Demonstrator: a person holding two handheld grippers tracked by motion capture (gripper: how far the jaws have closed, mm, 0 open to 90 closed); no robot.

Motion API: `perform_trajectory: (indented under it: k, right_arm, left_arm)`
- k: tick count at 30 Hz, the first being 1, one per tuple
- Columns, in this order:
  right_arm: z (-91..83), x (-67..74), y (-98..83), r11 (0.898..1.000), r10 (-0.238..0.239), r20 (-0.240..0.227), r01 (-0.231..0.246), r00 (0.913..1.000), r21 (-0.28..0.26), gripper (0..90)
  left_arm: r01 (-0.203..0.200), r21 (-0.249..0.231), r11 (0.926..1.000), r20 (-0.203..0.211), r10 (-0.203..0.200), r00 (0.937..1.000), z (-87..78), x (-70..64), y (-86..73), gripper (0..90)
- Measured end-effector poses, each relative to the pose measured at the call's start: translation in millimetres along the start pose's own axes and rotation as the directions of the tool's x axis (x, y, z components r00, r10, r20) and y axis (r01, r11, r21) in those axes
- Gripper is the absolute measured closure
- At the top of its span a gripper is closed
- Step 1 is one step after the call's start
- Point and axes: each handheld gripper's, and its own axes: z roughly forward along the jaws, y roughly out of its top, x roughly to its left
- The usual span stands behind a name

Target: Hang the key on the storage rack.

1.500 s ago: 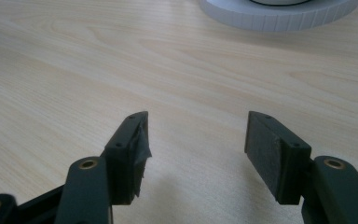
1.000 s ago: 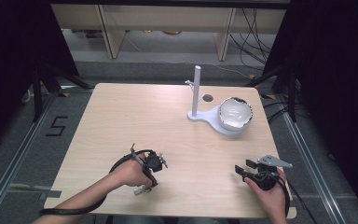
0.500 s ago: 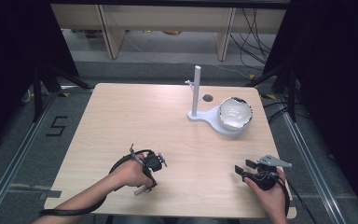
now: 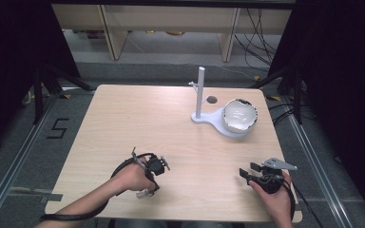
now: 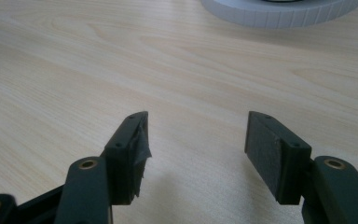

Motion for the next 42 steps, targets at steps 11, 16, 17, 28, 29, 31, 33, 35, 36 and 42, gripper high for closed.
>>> perform_trajectory:
  k: [11, 16, 17, 28, 29, 31, 33, 35, 36, 42]
  right_arm:
    - [0.3, 0.2, 0.0, 1.0, -0.003, -0.008, 0.003, 1.0, -0.002, 40.7]
    - [1.8, 1.4, -0.6, 1.0, 0.009, -0.021, -0.009, 0.9997, -0.015, 40.7]
    - [1.7, 1.5, -0.6, 1.0, 0.01, -0.022, -0.011, 0.9997, -0.014, 40.7]
    - [0.2, 0.3, -0.1, 1.0, -0.002, -0.01, 0.002, 0.9999, -0.001, 40.7]
    - [0.7, 0.5, -0.2, 1.0, 0.001, -0.014, -0.001, 0.9999, -0.004, 40.8]
    - [1.8, 1.3, -0.7, 1.0, 0.01, -0.024, -0.011, 0.9997, -0.013, 40.7]
    - [1.7, 1.5, -0.7, 1.0, 0.011, -0.023, -0.011, 0.9997, -0.013, 40.8]
    - [1.8, 1.4, -0.8, 1.0, 0.009, -0.023, -0.009, 0.9997, -0.014, 40.7]
    - [1.7, 1.2, -0.8, 1.0, 0.009, -0.024, -0.009, 0.9997, -0.015, 40.8]
    - [0.1, 0.1, -0.3, 1.0, -0.012, -0.006, 0.012, 0.9999, -0.011, 40.9]
  left_arm:
    - [0.006, -0.148, 0.9889, -0.014, -0.008, 0.9999, -21.7, 1.8, -5.0, 88.8]
    - [0.04, -0.278, 0.9597, -0.014, -0.046, 0.9989, -34.3, 4.5, -5.6, 88.9]
    - [0.066, -0.322, 0.9445, -0.005, -0.071, 0.9975, -34.5, 3.9, -5.5, 88.9]
    - [0.065, -0.415, 0.9076, -0.03, -0.085, 0.9959, -41.4, 16.7, -5.1, 89.1]
    - [0.062, -0.409, 0.9104, -0.031, -0.081, 0.9962, -42.1, 17.2, -5.1, 89.1]
    - [0.063, -0.413, 0.9086, -0.033, -0.084, 0.9959, -43.0, 17.6, -4.7, 89.1]
    - [0.074, -0.446, 0.8917, -0.033, -0.099, 0.9945, -43.3, 17.4, -3.5, 89.1]
    - [0.066, -0.44, 0.8955, -0.033, -0.09, 0.9954, -44.6, 18.3, -3.7, 89.1]
    - [0.049, -0.439, 0.8972, -0.04, -0.074, 0.9964, -47.3, 19.9, -3.6, 89.1]
    - [0.051, -0.501, 0.8642, -0.054, -0.09, 0.9945, -50.9, 23.7, -1.5, 89.2]
